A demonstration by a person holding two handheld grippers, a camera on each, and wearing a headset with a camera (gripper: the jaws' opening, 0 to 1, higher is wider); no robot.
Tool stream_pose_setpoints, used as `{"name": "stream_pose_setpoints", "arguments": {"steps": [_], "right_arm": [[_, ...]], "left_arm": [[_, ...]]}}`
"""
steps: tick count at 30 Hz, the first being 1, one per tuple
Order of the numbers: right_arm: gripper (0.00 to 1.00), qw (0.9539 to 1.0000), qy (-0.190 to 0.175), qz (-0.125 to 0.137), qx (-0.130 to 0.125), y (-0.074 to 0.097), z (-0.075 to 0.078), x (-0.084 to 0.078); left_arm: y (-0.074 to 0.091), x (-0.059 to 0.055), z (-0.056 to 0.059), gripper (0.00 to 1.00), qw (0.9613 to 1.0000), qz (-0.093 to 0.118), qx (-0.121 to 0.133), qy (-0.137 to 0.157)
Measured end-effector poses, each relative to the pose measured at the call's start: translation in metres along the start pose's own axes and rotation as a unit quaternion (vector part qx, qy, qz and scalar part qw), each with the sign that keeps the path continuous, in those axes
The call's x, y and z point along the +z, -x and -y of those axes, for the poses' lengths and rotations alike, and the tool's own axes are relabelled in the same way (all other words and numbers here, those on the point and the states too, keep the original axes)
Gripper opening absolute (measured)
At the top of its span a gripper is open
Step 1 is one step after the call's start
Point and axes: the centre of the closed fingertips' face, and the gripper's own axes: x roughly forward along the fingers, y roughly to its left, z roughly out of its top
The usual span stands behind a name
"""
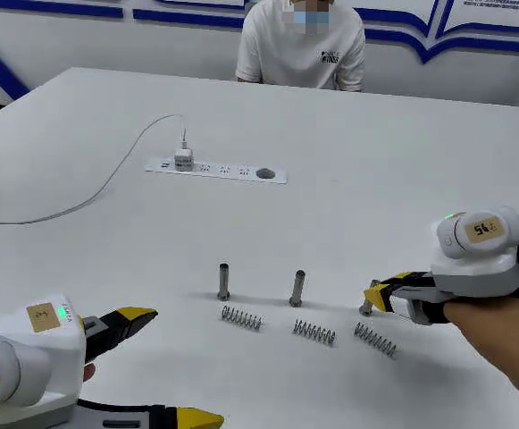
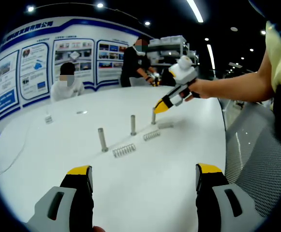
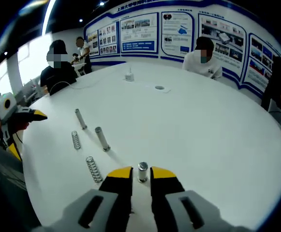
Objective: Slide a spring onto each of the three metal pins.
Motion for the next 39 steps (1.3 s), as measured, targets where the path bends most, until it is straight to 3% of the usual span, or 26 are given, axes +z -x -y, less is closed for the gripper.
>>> {"name": "stream_pose_setpoints", "arguments": {"steps": [39], "right_arm": [[0.17,0.9988,0.041,-0.018,0.020,0.014,-0.011,-0.014]], "left_arm": [[0.001,0.000,0.000,0.89,1.0000,0.001,0.004,-0.001]]}}
